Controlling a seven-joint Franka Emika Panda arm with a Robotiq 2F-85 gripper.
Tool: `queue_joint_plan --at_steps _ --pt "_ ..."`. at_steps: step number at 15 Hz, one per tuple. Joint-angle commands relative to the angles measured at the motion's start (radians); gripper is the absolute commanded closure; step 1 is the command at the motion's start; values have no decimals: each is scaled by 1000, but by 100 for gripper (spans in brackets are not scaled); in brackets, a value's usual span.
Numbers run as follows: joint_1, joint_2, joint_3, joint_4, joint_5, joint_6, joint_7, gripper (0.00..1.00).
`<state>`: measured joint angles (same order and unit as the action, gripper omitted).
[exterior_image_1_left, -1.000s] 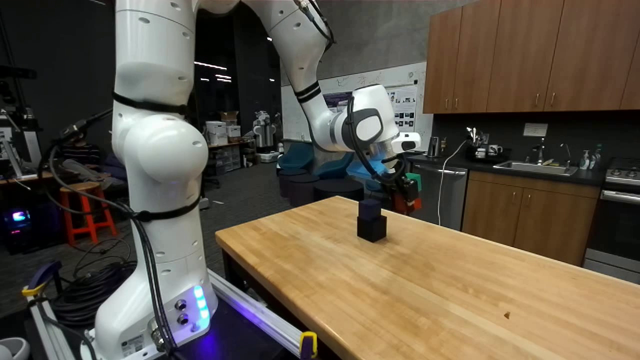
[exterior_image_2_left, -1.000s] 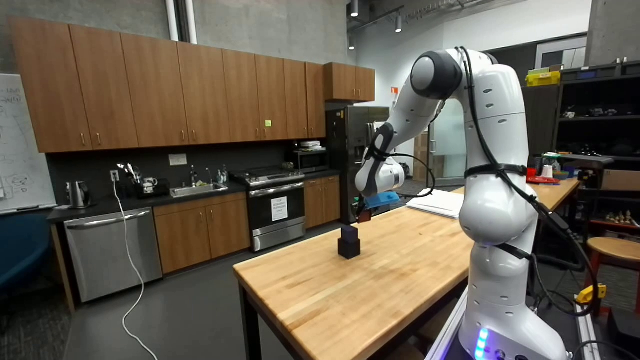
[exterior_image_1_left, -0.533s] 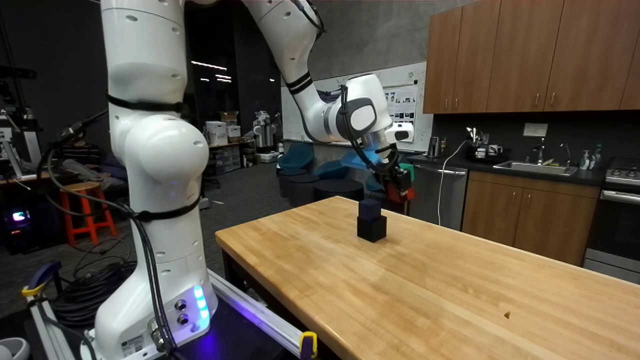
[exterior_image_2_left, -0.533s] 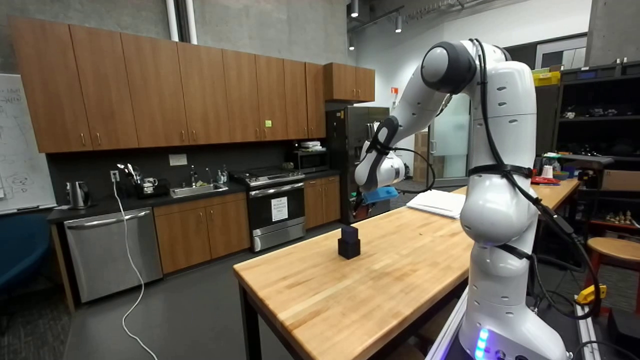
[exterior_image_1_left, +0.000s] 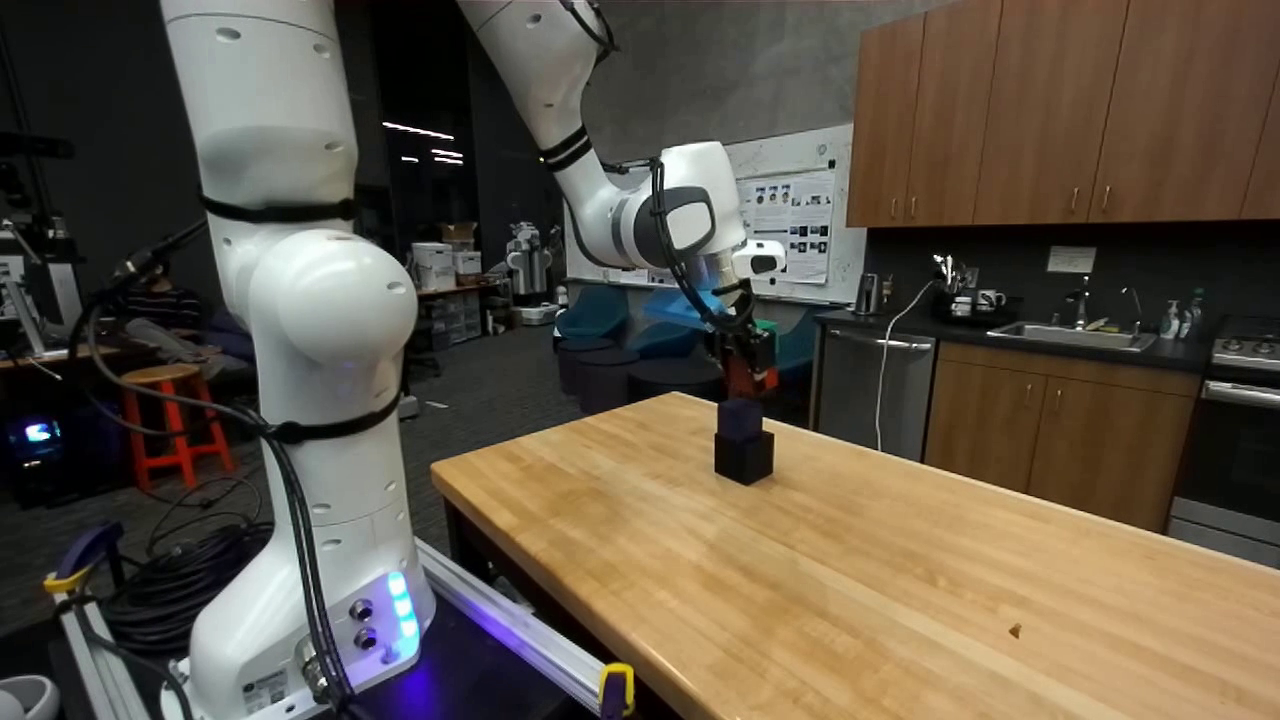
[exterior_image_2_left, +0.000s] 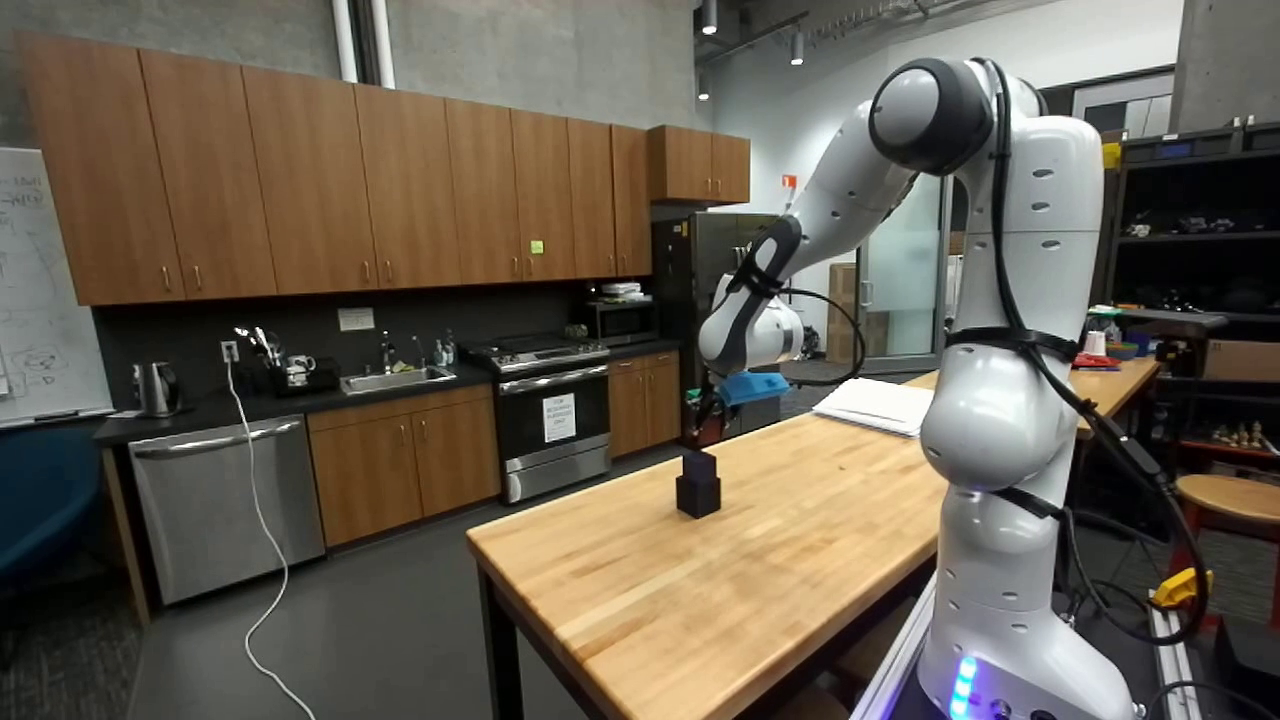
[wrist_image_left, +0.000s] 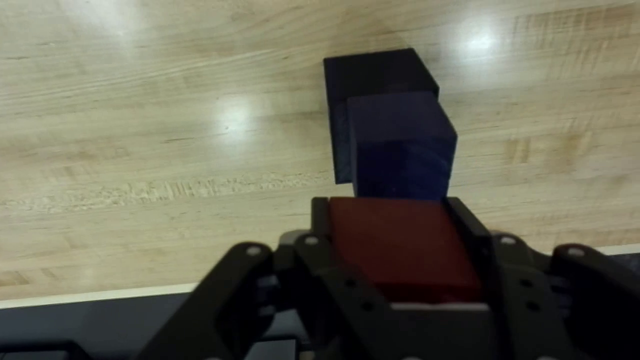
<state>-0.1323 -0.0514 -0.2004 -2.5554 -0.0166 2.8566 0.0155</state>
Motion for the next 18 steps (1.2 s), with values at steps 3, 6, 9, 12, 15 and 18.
queue_joint_plan --at_steps 3,6,9,12,15,18 --pt "3 -66 24 -23 68 -95 -112 69" --pt "8 -62 28 -20 84 -107 -154 69" --pt "18 -47 32 -15 112 -114 -199 69" --pt "21 -29 40 -14 112 -92 -208 69" --pt "16 -17 43 -8 101 -89 -202 69" --pt "12 -7 41 -4 96 -90 -203 69"
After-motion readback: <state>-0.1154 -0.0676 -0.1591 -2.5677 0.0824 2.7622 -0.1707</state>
